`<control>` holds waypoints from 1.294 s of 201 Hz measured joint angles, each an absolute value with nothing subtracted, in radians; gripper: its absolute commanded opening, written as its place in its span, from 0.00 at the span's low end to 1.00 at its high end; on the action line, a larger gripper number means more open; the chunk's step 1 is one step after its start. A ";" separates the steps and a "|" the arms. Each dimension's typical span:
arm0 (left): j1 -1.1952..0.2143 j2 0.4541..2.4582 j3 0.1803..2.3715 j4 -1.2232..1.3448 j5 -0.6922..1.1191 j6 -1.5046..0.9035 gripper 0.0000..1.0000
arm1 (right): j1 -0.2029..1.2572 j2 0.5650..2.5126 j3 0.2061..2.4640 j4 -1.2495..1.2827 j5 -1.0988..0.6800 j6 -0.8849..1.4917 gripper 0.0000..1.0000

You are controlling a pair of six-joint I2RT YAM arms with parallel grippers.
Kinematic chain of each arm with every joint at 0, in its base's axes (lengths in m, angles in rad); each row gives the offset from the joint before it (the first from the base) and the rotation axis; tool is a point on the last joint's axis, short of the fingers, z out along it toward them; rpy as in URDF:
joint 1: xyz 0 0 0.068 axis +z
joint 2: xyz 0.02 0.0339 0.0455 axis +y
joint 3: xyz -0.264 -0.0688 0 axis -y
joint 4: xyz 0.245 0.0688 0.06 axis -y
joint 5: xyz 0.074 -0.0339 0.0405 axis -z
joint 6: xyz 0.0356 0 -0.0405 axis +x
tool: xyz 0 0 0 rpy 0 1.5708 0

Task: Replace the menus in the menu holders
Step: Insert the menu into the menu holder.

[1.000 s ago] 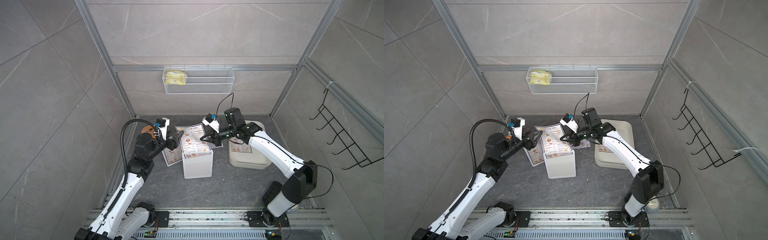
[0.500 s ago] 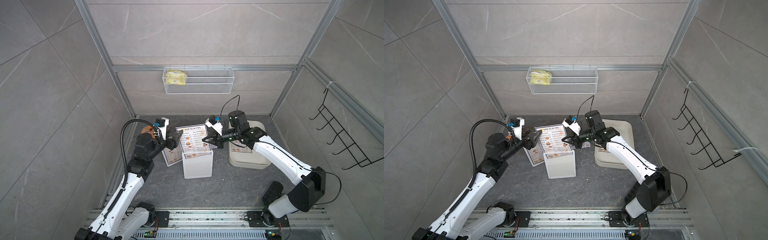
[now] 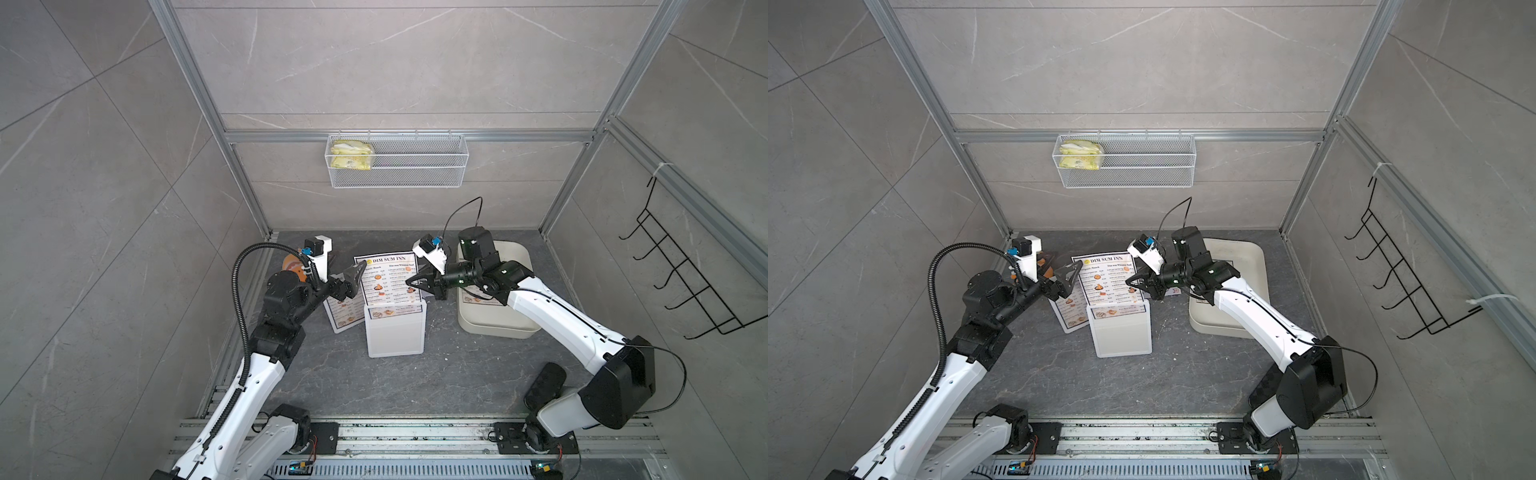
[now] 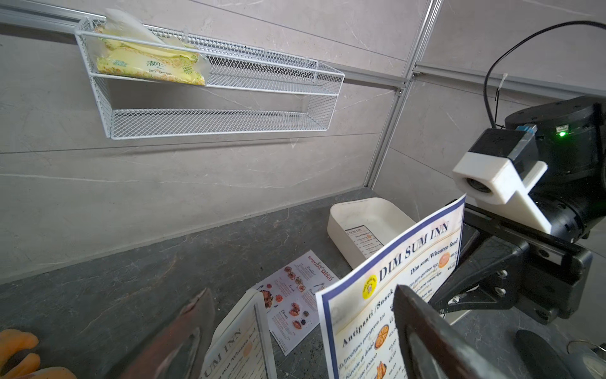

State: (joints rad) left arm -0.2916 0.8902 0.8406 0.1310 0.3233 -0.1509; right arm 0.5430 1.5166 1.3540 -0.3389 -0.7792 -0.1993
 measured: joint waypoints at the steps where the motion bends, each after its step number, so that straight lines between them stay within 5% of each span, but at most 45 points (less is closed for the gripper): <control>1: -0.292 0.890 0.841 0.132 0.324 -0.151 0.93 | 0.543 1.515 1.351 -0.337 -0.778 -0.198 0.09; 15: -0.292 0.887 0.840 0.138 0.324 -0.158 1.00 | 0.543 1.495 1.325 -0.320 -0.769 -0.192 0.09; 166: -0.292 0.848 0.823 0.135 0.244 -0.258 1.00 | 0.543 1.417 1.248 -0.260 -0.729 -0.152 0.30; 260: -0.292 0.859 0.822 0.128 0.252 -0.306 1.00 | 0.543 1.405 1.221 -0.207 -0.725 -0.136 0.01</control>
